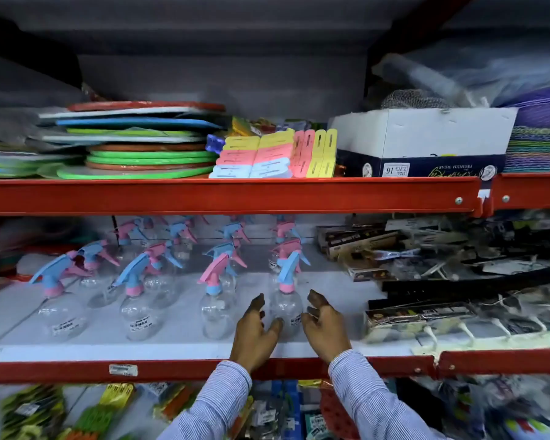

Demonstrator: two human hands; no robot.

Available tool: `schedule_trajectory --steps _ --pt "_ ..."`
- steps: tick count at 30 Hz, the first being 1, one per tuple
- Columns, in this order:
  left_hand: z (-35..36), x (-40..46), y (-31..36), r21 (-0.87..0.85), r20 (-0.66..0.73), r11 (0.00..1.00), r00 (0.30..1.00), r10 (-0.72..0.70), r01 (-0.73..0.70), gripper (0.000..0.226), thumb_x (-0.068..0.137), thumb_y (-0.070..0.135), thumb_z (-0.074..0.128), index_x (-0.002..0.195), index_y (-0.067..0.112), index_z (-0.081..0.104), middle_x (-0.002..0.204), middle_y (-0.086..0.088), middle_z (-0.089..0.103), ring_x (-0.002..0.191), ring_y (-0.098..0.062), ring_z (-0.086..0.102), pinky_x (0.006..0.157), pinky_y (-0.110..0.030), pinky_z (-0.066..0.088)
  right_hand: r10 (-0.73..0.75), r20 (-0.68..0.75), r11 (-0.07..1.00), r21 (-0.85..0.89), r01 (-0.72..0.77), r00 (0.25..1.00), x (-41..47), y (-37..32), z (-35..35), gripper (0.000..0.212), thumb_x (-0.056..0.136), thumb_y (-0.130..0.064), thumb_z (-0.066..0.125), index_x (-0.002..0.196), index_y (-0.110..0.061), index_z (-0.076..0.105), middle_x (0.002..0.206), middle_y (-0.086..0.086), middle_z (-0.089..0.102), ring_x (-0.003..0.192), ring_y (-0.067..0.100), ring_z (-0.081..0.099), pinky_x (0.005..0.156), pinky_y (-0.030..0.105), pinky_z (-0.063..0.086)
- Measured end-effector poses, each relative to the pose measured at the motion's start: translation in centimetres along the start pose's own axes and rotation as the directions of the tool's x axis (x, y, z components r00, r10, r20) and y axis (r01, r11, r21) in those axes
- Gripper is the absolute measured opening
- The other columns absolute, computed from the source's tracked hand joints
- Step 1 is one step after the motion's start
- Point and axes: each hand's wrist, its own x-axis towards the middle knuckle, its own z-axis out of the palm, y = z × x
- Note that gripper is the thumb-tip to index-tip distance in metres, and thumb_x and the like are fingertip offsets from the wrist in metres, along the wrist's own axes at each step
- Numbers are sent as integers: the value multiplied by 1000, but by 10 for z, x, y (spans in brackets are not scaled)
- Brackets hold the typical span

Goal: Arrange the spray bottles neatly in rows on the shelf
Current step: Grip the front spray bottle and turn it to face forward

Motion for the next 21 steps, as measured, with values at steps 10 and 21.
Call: schedule_trajectory --steps 10,21 --pt "-3 -3 5 43 15 998 998 55 -55 45 84 14 64 128 16 53 109 9 62 101 -11 62 80 -4 45 -42 118 999 1 42 992 -6 0 -2 41 84 -2 53 119 -22 60 104 -13 66 97 5 63 88 9 45" --pt "-9 -30 5 120 13 989 996 86 -87 50 85 18 64 133 14 48 117 9 60 106 -12 62 86 -12 43 -5 124 999 46 0 992 -29 6 -1 47 88 -5 52 133 -18 51 124 -1 64 110 11 61 102 27 47"
